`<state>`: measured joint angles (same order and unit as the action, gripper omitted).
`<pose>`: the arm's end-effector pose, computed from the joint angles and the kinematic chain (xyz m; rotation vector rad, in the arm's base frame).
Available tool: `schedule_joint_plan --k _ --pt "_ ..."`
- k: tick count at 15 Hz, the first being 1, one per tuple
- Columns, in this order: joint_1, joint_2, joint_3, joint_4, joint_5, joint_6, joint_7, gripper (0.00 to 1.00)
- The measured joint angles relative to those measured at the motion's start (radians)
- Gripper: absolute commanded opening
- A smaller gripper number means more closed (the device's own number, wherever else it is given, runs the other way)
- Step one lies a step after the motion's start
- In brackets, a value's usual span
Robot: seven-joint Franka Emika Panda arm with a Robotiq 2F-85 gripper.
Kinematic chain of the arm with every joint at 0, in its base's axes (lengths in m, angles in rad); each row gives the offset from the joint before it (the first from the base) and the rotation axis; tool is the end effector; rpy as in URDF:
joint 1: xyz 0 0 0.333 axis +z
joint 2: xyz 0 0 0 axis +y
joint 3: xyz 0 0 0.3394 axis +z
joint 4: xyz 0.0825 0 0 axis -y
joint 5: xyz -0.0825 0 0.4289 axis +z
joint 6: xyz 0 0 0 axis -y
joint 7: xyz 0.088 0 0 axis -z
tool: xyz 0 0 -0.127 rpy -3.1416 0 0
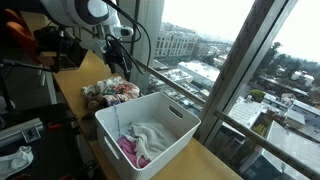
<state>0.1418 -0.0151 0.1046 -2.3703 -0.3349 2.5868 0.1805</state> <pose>0.5364 0.1376 0.3253 2.9184 0.4877 0.3992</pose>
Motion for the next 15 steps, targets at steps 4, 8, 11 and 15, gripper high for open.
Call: schedule_joint_plan --k 4,8,11,15 --pt "0.088 0.107 0.094 -0.003 0.006 0.126 0.036 1.00" --pt "0.130 0.257 0.101 0.032 -0.057 0.169 0.043 1.00" --pt "0.130 0.343 0.086 0.061 -0.120 0.170 0.043 1.00" --pt "0.162 0.426 0.028 0.097 -0.133 0.169 -0.003 1.00"
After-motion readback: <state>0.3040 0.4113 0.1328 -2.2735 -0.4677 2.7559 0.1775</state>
